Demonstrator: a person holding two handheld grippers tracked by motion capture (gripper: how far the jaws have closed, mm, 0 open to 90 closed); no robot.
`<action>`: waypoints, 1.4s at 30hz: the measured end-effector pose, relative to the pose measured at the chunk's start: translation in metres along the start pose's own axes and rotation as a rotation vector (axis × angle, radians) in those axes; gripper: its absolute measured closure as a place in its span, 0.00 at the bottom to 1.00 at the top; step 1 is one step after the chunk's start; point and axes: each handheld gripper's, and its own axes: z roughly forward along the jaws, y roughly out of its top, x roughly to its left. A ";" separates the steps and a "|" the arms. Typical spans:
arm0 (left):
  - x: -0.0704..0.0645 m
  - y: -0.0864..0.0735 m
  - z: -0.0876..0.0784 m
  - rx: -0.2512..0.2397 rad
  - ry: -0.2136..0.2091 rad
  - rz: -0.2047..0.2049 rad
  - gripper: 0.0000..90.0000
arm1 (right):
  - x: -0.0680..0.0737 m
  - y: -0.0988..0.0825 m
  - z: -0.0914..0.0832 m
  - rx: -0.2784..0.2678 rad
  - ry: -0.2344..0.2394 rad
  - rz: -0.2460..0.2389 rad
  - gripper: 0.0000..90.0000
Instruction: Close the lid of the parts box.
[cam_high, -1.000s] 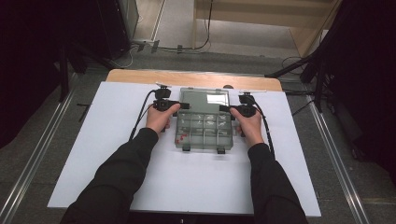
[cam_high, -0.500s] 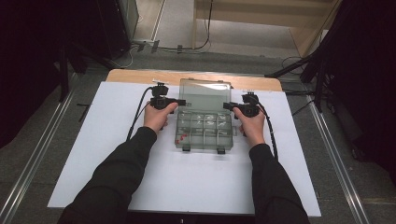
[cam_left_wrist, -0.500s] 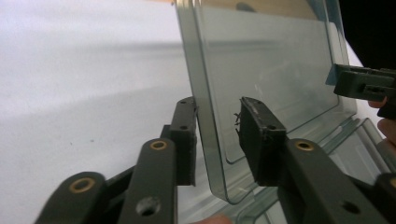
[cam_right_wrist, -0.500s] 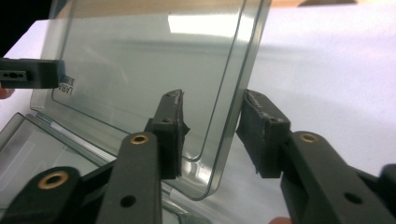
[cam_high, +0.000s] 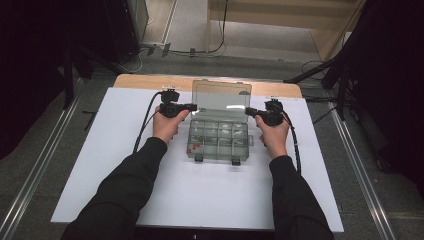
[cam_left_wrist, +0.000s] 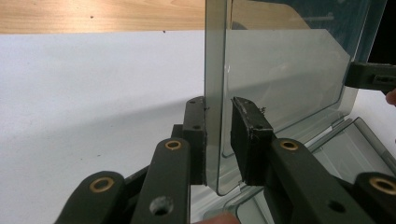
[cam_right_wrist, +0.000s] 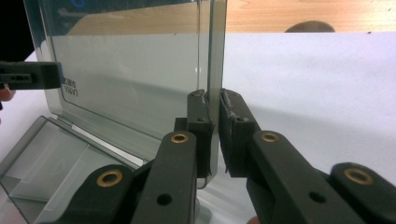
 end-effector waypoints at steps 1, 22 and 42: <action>0.000 0.000 0.000 -0.003 -0.004 -0.001 0.84 | 0.001 0.000 0.000 -0.006 -0.008 -0.011 0.94; -0.007 0.002 -0.008 -0.052 0.061 0.053 0.94 | 0.005 -0.002 -0.004 -0.013 -0.019 -0.046 0.94; -0.004 -0.004 -0.011 -0.081 0.038 0.075 0.94 | 0.011 0.027 -0.007 -0.045 -0.048 -0.007 0.94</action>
